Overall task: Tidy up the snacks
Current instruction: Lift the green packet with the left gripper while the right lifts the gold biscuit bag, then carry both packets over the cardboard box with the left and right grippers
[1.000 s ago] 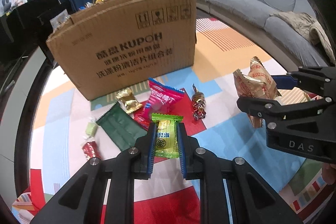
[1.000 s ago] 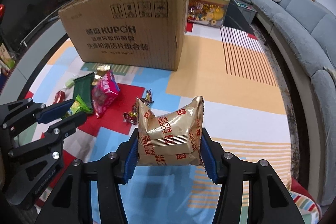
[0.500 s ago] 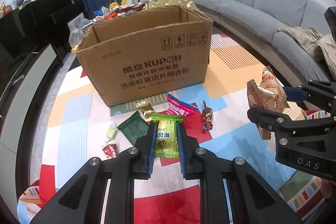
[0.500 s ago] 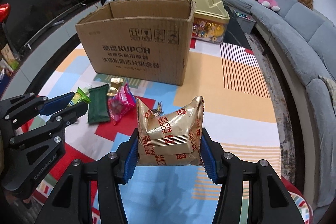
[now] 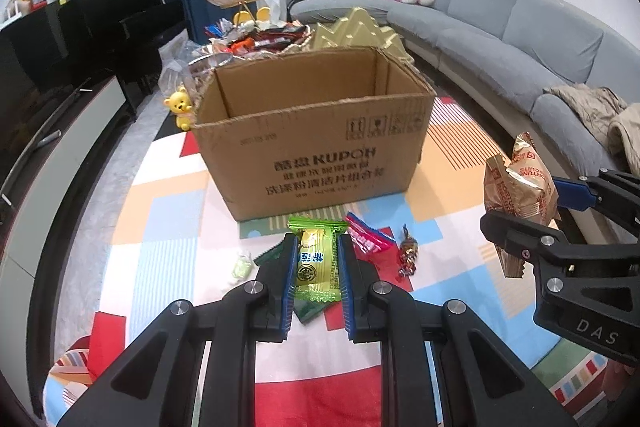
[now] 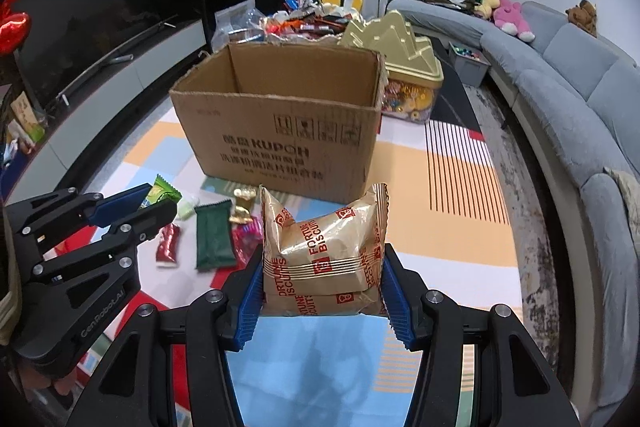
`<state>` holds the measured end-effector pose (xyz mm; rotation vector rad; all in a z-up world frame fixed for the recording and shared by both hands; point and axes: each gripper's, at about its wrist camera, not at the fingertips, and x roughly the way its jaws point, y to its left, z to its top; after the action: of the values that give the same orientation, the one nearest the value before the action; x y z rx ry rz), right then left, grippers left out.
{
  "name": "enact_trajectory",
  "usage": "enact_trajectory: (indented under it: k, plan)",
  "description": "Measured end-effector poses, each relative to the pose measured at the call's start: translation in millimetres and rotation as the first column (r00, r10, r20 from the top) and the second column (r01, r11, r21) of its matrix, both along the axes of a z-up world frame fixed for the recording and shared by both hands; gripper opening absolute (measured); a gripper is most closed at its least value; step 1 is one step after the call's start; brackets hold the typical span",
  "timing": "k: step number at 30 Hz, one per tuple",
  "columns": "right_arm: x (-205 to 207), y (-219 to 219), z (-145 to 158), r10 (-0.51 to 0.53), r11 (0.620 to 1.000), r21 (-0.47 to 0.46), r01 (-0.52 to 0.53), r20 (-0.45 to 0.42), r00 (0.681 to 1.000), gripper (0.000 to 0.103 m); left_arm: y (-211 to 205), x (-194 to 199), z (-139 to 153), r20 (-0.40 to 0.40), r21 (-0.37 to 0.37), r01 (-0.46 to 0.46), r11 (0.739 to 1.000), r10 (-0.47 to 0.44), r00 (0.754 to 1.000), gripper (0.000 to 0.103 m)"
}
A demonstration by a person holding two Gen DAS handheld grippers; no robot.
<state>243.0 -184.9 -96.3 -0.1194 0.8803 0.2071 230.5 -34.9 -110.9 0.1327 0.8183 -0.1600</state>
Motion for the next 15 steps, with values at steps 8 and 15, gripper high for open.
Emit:
enact_trajectory:
  k: [8,15]
  plan:
    - [7.2,8.5,18.3,0.001,1.0,0.012,-0.002,0.031,1.0,0.055,9.5,9.6,19.0,0.024,-0.016,-0.04,0.999,0.04,0.999,0.02]
    - [20.0,16.3,35.6,0.003,1.0,0.028,-0.005,0.066,0.998,0.055,19.4,24.0,39.5,0.058,-0.025,-0.068,0.997,0.069,0.996,0.02]
